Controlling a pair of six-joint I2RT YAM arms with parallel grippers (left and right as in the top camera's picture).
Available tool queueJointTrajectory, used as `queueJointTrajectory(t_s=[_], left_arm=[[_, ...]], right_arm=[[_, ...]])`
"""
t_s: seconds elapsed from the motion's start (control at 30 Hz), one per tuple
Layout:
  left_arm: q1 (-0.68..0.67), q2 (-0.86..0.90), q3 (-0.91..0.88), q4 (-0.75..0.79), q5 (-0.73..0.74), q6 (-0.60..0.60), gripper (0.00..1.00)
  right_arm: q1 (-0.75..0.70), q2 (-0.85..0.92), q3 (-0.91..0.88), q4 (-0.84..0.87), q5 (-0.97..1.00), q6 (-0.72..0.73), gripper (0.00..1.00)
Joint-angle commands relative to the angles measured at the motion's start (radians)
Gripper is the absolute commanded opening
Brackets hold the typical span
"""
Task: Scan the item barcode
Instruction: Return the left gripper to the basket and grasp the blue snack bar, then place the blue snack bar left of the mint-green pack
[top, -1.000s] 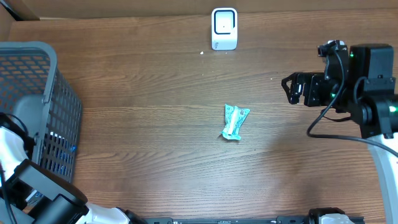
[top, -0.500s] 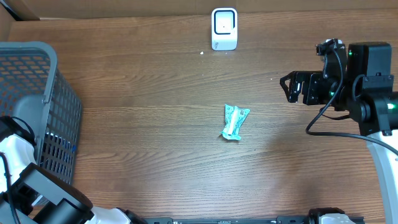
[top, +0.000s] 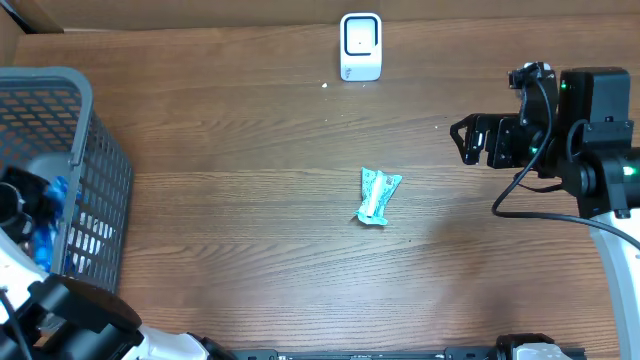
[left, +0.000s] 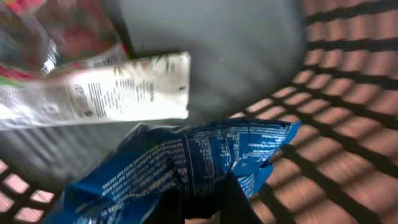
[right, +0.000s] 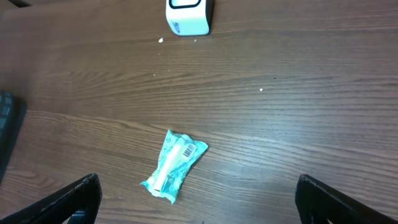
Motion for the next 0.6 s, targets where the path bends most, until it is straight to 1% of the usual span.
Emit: queueJointTrajectory(t_s=[0.0, 0.17, 0.27, 0.33, 0.4, 0.5, 0.57], left_arm=[[-0.019, -0.018, 0.205, -0.098, 0.032, 0.082, 0.04], [-0.069, -0.027, 0.383, -0.187, 0.094, 0.180, 0.04], [-0.143, -0.058, 0.493, -0.209, 0.115, 0.206, 0.04], [-0.211, -0.088, 0.546, -0.208, 0.159, 0.227, 0.04], [-0.285, -0.113, 0.568, -0.211, 0.174, 0.220, 0.04], [-0.432, -0.137, 0.566, -0.240, 0.164, 0.141, 0.04], [-0.549, -0.134, 0.555, -0.266, 0.125, 0.079, 0.04]], right_arm=[[-0.003, -0.004, 0.021, 0.006, -0.006, 0.000, 1.00], [-0.003, -0.004, 0.021, 0.008, -0.006, 0.000, 1.00], [-0.003, -0.004, 0.021, 0.008, -0.006, 0.000, 1.00], [-0.003, -0.004, 0.021, 0.008, -0.006, 0.000, 1.00], [-0.003, -0.004, 0.021, 0.008, -0.006, 0.000, 1.00], [-0.003, -0.004, 0.021, 0.008, -0.006, 0.000, 1.00], [-0.003, -0.004, 0.021, 0.008, -0.006, 0.000, 1.00]])
